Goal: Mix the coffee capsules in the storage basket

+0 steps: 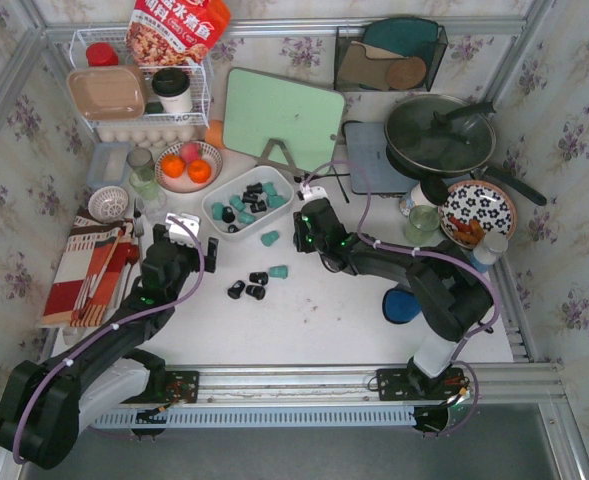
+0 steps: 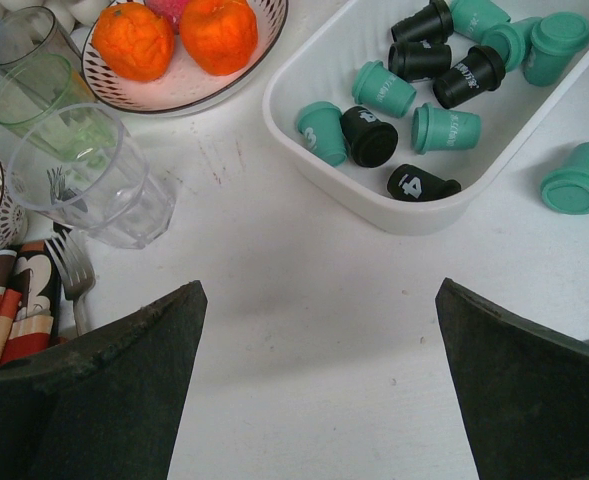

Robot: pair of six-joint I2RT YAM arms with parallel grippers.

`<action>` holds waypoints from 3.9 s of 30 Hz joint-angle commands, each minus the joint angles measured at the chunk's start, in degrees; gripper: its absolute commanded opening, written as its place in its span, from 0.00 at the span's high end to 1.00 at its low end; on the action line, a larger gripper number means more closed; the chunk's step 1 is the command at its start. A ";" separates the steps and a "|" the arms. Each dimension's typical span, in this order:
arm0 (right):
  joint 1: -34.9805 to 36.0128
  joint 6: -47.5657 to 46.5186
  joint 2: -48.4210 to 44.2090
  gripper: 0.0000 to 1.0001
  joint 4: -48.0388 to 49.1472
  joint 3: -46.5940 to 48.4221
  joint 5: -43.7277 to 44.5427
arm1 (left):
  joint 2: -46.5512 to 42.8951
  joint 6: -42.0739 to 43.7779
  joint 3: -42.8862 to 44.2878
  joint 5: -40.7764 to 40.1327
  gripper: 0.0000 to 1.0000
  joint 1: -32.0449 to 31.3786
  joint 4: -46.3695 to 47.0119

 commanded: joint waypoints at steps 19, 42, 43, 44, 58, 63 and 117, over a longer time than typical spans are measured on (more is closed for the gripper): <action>0.40 -8.07 17.08 0.98 13.22 24.50 0.45 | 0.83 -0.24 1.23 0.54 0.00 0.09 0.31; 0.36 -10.14 21.61 0.44 9.42 28.07 5.62 | 1.27 -0.10 1.67 0.97 0.00 0.10 -0.05; 0.35 -10.14 21.34 0.43 9.07 28.15 5.38 | 1.27 -0.10 1.67 0.99 0.00 0.09 -0.05; 0.32 -10.11 20.86 0.42 8.65 28.17 5.25 | 1.29 -0.07 1.67 0.98 0.00 0.09 -0.01; 0.31 -6.07 9.08 0.42 5.65 13.79 10.18 | 1.27 0.01 1.67 1.12 0.00 0.09 -0.05; 0.41 -4.96 7.15 0.47 4.46 9.29 12.38 | 1.27 -0.42 1.91 1.85 0.00 0.09 -0.54; 0.26 0.52 30.68 0.76 5.84 40.01 -11.74 | 1.78 -0.78 2.38 1.35 0.00 0.09 -1.01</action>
